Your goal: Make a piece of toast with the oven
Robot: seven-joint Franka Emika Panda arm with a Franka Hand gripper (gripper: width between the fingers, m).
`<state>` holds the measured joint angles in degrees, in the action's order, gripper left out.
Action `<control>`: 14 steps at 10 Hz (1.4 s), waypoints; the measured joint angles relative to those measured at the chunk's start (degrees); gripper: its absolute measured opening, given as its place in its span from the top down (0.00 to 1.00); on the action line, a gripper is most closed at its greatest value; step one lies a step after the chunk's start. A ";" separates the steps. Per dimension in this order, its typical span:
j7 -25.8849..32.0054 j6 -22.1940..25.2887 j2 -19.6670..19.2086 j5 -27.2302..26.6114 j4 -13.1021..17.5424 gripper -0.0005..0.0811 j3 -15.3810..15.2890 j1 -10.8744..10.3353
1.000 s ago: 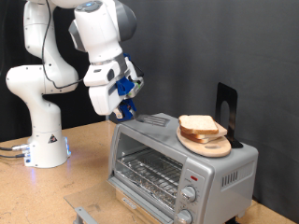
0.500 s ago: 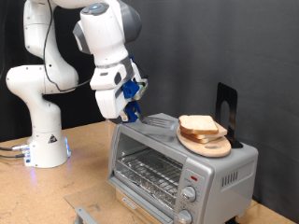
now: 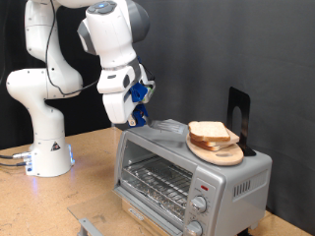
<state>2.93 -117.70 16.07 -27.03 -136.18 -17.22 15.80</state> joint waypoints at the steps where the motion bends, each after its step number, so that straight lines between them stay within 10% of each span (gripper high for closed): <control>1: -0.11 0.19 -0.08 0.11 0.00 0.51 -0.10 0.00; 14: -2.73 -0.96 -1.29 -0.81 3.28 0.51 -3.25 -0.05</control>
<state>0.20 -118.66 14.78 -27.84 -132.90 -20.48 15.75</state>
